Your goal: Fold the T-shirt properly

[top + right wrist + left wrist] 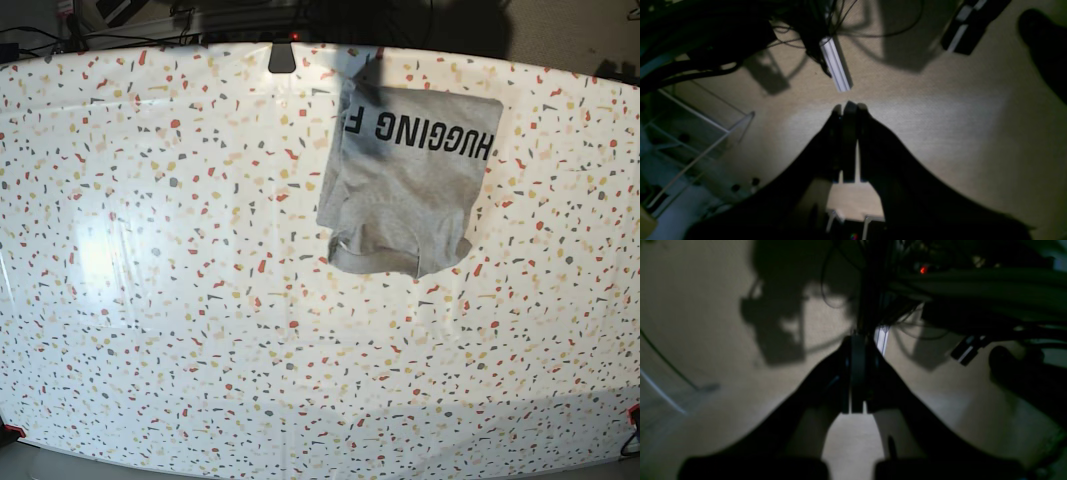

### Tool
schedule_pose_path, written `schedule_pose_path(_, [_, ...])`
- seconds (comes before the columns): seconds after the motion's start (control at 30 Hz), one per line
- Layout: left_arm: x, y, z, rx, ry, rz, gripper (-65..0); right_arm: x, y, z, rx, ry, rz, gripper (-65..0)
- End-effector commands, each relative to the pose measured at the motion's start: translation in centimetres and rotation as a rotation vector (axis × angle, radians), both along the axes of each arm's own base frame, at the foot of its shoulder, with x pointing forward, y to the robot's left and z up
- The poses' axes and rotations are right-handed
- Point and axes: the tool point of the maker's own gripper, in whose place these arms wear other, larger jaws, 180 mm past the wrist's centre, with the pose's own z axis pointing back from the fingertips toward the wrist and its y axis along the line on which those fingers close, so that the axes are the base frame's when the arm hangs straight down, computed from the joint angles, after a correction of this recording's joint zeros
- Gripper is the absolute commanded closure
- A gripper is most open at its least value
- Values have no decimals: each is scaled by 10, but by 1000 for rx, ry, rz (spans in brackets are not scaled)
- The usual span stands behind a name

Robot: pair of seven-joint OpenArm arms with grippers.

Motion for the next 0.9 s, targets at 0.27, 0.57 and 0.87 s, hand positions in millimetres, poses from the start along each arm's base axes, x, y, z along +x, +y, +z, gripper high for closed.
schedule_pose_path(0.27, [-35, -23, -61, -80, 180, 106, 0, 12, -57, -57, -51, 87, 70, 0])
schedule_pose_path(0.57, [-17, -29, -92, 37, 263, 145, 0, 40, -29, -100, -16, 107, 252, 0])
schedule_pose_path(0.87, [12, -53, -108, 77, 287, 121, 0, 60, 25, -121, 21, 123, 384, 0])
